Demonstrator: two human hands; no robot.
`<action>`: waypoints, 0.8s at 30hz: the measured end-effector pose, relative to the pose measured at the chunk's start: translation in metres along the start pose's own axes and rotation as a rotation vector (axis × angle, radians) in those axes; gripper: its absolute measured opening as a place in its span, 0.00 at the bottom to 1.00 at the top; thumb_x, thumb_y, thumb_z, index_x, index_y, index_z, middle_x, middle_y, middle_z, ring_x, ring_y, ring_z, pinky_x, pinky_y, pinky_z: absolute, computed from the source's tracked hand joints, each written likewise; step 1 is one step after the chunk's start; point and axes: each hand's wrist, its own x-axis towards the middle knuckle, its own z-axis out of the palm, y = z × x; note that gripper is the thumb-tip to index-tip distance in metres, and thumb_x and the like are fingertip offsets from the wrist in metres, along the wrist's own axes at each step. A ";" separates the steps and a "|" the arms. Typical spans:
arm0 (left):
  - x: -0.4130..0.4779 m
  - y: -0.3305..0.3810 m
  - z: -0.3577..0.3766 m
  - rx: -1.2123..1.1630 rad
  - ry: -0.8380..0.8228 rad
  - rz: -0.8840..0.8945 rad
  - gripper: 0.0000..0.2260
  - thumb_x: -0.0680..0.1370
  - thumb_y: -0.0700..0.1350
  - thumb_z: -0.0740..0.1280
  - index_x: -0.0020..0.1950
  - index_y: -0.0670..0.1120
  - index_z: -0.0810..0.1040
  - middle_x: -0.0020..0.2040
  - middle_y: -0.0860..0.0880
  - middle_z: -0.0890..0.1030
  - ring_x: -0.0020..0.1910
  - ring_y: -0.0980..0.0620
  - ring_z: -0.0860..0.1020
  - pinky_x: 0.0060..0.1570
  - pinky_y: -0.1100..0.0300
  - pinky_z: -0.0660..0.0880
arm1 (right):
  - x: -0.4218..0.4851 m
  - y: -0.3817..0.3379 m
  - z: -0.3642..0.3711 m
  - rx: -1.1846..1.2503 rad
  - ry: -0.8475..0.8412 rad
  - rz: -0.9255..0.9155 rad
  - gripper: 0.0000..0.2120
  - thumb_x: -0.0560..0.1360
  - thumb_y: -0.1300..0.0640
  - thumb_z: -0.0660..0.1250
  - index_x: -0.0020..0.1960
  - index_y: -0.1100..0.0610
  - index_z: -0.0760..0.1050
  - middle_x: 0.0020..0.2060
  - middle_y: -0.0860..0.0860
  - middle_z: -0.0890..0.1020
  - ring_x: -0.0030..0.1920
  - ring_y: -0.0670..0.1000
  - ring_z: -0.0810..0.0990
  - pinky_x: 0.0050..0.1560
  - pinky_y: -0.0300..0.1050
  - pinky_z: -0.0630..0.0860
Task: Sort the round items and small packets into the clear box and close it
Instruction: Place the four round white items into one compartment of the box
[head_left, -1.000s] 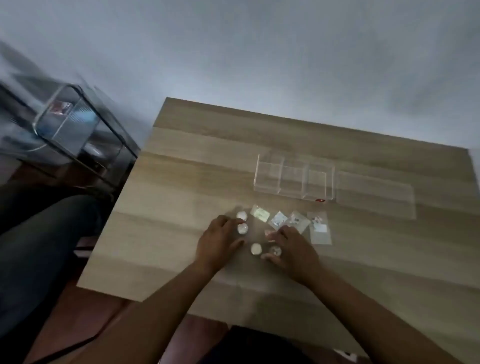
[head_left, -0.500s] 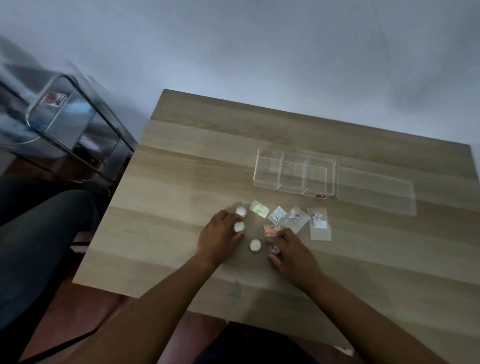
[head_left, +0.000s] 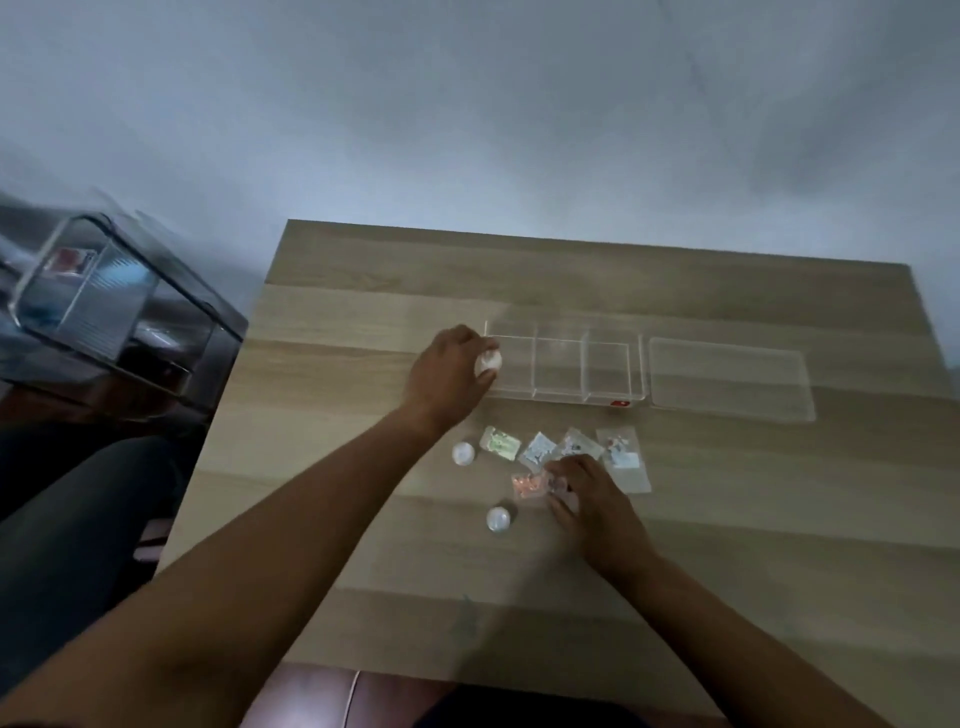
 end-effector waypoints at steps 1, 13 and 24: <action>0.012 0.000 0.000 0.055 -0.028 0.023 0.15 0.75 0.46 0.68 0.62 0.48 0.80 0.56 0.44 0.80 0.57 0.44 0.76 0.54 0.52 0.74 | 0.002 0.000 -0.002 0.015 0.021 0.017 0.16 0.75 0.59 0.68 0.62 0.56 0.74 0.57 0.53 0.77 0.56 0.52 0.77 0.53 0.41 0.73; 0.067 0.013 0.013 0.738 -0.313 0.286 0.12 0.77 0.49 0.65 0.58 0.51 0.82 0.57 0.49 0.83 0.58 0.45 0.75 0.51 0.53 0.72 | 0.032 0.013 -0.018 0.063 0.144 0.198 0.16 0.71 0.60 0.70 0.59 0.56 0.76 0.54 0.54 0.79 0.54 0.54 0.78 0.49 0.38 0.68; 0.059 0.005 0.004 0.298 -0.054 0.154 0.13 0.74 0.49 0.70 0.58 0.52 0.81 0.54 0.47 0.81 0.55 0.45 0.77 0.51 0.52 0.73 | 0.069 0.005 -0.044 0.113 0.271 0.120 0.11 0.72 0.61 0.71 0.55 0.58 0.77 0.48 0.54 0.81 0.45 0.50 0.80 0.46 0.38 0.72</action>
